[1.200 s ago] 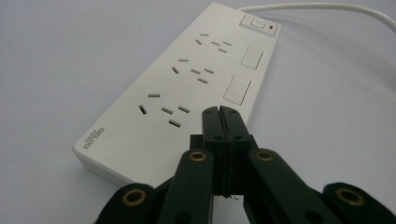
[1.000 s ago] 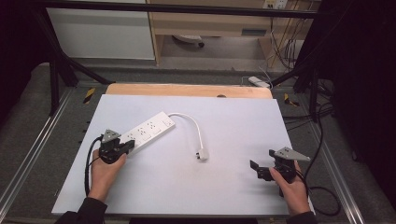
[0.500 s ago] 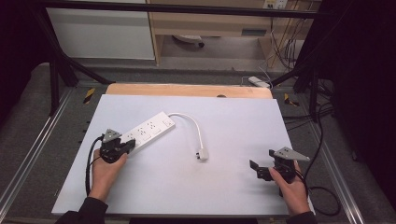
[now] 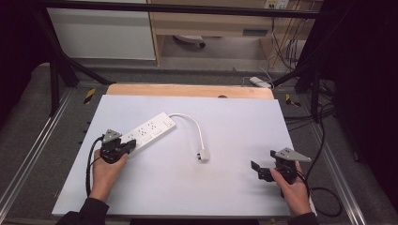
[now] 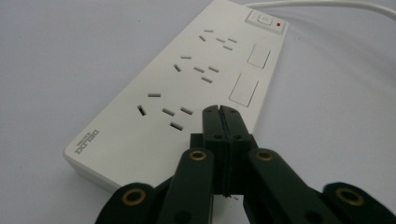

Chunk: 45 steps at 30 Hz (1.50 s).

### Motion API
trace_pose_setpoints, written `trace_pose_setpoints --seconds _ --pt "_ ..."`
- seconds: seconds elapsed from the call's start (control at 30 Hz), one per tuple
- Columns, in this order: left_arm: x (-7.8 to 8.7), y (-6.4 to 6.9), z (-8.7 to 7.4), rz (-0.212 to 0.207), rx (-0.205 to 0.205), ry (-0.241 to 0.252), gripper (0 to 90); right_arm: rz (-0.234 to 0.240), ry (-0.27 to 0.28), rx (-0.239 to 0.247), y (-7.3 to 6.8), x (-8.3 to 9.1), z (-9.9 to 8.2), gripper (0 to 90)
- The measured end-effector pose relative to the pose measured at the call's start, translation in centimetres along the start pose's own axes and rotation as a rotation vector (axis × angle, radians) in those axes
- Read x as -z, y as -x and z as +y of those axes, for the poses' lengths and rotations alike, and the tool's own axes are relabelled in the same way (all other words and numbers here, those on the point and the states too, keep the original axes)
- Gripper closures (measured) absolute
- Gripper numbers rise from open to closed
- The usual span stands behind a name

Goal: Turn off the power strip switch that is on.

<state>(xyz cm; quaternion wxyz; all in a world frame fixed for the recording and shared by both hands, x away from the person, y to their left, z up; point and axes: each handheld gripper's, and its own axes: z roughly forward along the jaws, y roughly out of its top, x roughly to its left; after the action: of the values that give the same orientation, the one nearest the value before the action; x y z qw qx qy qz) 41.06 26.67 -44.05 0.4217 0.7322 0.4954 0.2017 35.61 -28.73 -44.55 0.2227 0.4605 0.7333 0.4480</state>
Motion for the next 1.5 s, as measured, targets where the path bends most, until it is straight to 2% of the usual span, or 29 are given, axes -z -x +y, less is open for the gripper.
trace_pose_setpoints --seconds 0.27,0.4,0.47,1.13,1.5 --pt "-0.01 -0.19 -0.14 -0.003 0.001 -0.008 90.0 0.000 -0.003 -0.003 0.01 -0.05 -0.02 5.0" --pt "0.09 -0.42 -0.24 -0.009 0.016 -0.004 90.0 -0.001 -0.001 -0.007 0.06 -0.02 -0.02 5.0" --pt "0.08 -0.32 -0.24 -0.002 0.005 -0.003 90.0 -0.002 -0.003 -0.006 0.04 -0.05 -0.04 5.0" --pt "0.07 -0.27 -0.33 0.001 -0.005 0.005 90.0 0.003 0.000 -0.012 0.09 -0.05 -0.03 4.8" --pt "0.07 0.02 -0.27 0.019 -0.021 0.001 90.0 0.003 0.001 -0.013 0.10 -0.06 -0.03 4.7"
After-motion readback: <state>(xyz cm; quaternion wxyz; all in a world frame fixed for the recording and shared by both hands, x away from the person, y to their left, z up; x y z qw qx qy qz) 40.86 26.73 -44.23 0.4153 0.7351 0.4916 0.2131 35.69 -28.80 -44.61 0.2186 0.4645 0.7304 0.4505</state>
